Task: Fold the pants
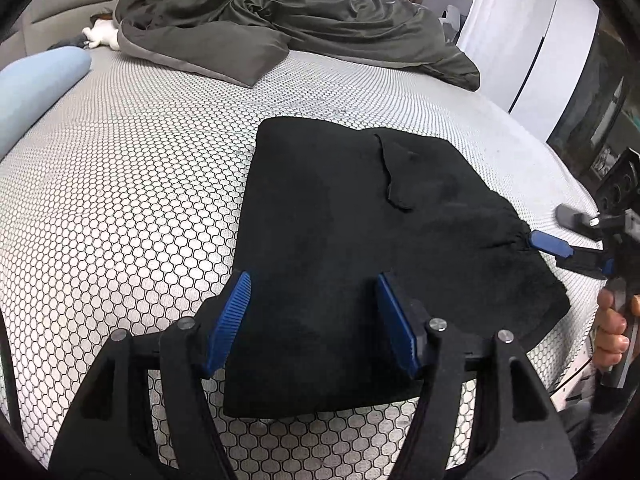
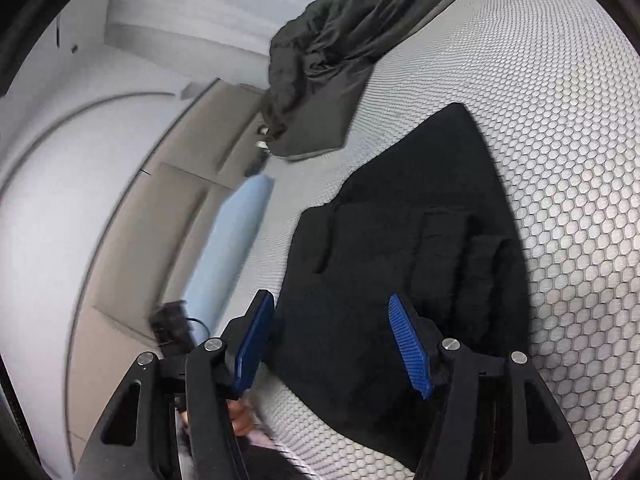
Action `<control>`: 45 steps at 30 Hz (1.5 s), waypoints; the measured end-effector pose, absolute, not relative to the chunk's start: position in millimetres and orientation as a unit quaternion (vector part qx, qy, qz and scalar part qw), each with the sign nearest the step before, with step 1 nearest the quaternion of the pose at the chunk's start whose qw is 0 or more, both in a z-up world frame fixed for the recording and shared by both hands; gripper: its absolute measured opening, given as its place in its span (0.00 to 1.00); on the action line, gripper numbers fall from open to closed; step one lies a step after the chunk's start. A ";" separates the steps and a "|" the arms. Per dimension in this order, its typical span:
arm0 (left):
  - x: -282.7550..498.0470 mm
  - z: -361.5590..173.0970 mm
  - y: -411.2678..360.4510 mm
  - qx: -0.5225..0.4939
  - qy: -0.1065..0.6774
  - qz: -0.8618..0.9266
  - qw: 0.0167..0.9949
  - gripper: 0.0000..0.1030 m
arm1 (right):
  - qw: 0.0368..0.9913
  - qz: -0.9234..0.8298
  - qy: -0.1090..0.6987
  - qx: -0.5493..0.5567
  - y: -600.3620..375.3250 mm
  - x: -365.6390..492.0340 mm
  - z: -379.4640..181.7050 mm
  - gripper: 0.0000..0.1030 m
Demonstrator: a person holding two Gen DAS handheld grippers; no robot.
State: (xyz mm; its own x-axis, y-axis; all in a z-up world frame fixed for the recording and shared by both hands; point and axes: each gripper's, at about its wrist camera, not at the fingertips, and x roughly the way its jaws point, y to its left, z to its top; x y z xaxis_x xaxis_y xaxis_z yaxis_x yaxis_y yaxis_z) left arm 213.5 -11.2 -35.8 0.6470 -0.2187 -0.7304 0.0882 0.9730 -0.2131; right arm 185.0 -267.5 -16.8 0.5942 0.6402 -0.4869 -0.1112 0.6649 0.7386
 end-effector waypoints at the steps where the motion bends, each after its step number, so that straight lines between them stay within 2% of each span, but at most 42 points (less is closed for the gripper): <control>1: 213.9 -36.1 -12.1 -0.078 0.412 -0.084 0.904 0.60 | 0.836 0.203 0.398 0.318 -266.2 186.1 -17.6 0.59; 10: 203.6 -36.4 -14.0 -0.063 0.414 -0.077 0.905 0.60 | 0.841 0.171 0.414 0.304 -265.5 192.5 -25.3 0.61; 18: 206.5 -36.3 -15.1 -0.059 0.416 -0.074 0.905 0.60 | 0.849 0.244 0.370 0.286 -242.6 183.0 3.1 0.62; 23: 206.6 -37.4 -17.6 -0.052 0.415 -0.073 0.905 0.61 | 0.845 0.230 0.409 0.256 -227.5 196.3 -9.8 0.61; 24: 206.2 -37.1 -17.1 -0.051 0.415 -0.073 0.905 0.61 | 0.842 0.219 0.426 0.247 -224.7 199.7 -17.6 0.48; 25: 205.9 -36.5 -17.0 -0.051 0.414 -0.073 0.906 0.61 | 0.840 0.211 0.438 0.243 -222.8 202.2 -23.8 0.22; 26: 205.2 -35.1 -16.0 -0.054 0.413 -0.075 0.906 0.61 | 0.839 0.200 0.447 0.235 -220.9 205.6 -27.9 0.15; 28: 203.8 -31.6 -12.6 -0.064 0.411 -0.084 0.905 0.61 | 0.845 0.195 0.440 0.235 -224.2 205.6 -26.3 0.07; 31: 197.6 -22.6 -7.1 -0.077 0.401 -0.090 0.908 0.61 | 0.863 0.200 0.406 0.225 -225.6 190.3 -2.4 0.07; 33: 195.6 -20.0 -4.3 -0.079 0.399 -0.092 0.909 0.61 | 0.866 0.188 0.416 0.204 -228.6 182.5 -3.1 0.07; 36: 198.5 -23.9 -2.6 -0.076 0.408 -0.085 0.906 0.61 | 0.847 0.147 0.477 0.184 -235.5 193.6 -43.1 0.08; 38: 200.9 -28.0 -2.0 -0.076 0.415 -0.078 0.903 0.61 | 0.845 0.162 0.465 0.208 -241.2 193.5 -45.0 0.12; 39: 201.3 -29.3 -2.3 -0.076 0.417 -0.078 0.903 0.61 | 0.849 0.167 0.457 0.207 -241.9 191.5 -39.2 0.19; 40: 201.2 -29.8 -3.3 -0.071 0.416 -0.076 0.903 0.61 | 0.856 0.168 0.446 0.201 -243.5 186.7 -32.4 0.39; 41: 200.8 -30.1 -4.2 -0.068 0.416 -0.076 0.904 0.61 | 0.865 0.164 0.431 0.196 -246.0 181.7 -25.9 0.50; 42: 200.7 -30.3 -5.1 -0.066 0.416 -0.076 0.904 0.61 | 0.873 0.157 0.414 0.205 -252.4 178.1 -21.2 0.57; 45: 201.4 -30.8 -5.7 -0.062 0.416 -0.075 0.904 0.61 | 0.861 0.162 0.405 0.260 -269.1 180.4 -25.2 0.57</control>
